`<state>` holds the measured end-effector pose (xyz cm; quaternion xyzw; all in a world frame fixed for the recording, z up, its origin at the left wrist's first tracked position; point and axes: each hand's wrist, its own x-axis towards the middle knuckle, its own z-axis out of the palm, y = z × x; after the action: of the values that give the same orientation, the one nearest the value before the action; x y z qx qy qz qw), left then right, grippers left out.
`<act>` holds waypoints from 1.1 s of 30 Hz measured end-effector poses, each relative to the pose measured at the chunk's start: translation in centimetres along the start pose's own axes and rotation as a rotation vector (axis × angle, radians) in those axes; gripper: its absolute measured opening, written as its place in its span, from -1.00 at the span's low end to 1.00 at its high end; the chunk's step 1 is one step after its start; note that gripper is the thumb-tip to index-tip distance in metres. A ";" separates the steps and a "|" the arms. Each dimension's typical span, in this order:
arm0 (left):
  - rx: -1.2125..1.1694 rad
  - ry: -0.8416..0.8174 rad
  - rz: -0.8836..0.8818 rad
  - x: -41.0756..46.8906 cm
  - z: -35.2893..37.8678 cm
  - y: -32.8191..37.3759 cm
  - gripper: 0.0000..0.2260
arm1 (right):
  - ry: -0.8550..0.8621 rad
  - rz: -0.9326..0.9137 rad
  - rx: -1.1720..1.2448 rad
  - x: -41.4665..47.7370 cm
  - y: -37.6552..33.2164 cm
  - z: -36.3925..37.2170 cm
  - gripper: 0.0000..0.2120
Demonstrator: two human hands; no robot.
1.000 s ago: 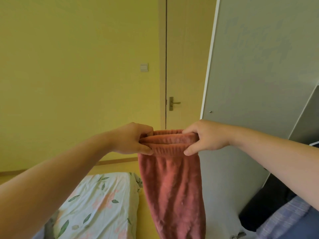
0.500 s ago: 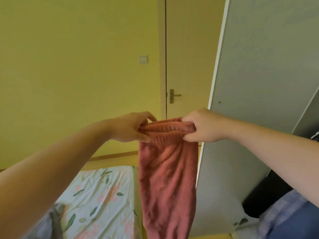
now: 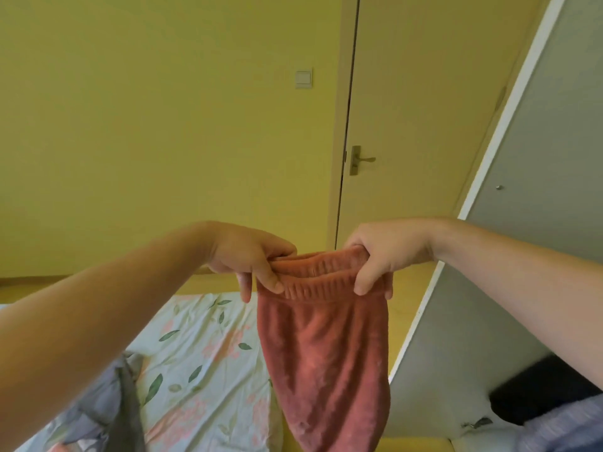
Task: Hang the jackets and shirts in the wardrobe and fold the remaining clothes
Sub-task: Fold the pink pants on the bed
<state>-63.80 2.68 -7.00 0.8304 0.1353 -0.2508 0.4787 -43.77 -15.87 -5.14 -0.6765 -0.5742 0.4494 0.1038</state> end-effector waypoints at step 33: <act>-0.479 1.529 0.309 -6.5 -17.1 -4.9 -0.50 | 1.078 -0.585 -0.354 20.3 -13.9 -8.8 -0.83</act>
<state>-66.61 19.98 0.11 0.6565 0.3584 0.4900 0.4478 -48.19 9.50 -0.89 -0.6298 -0.6679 -0.1025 0.3830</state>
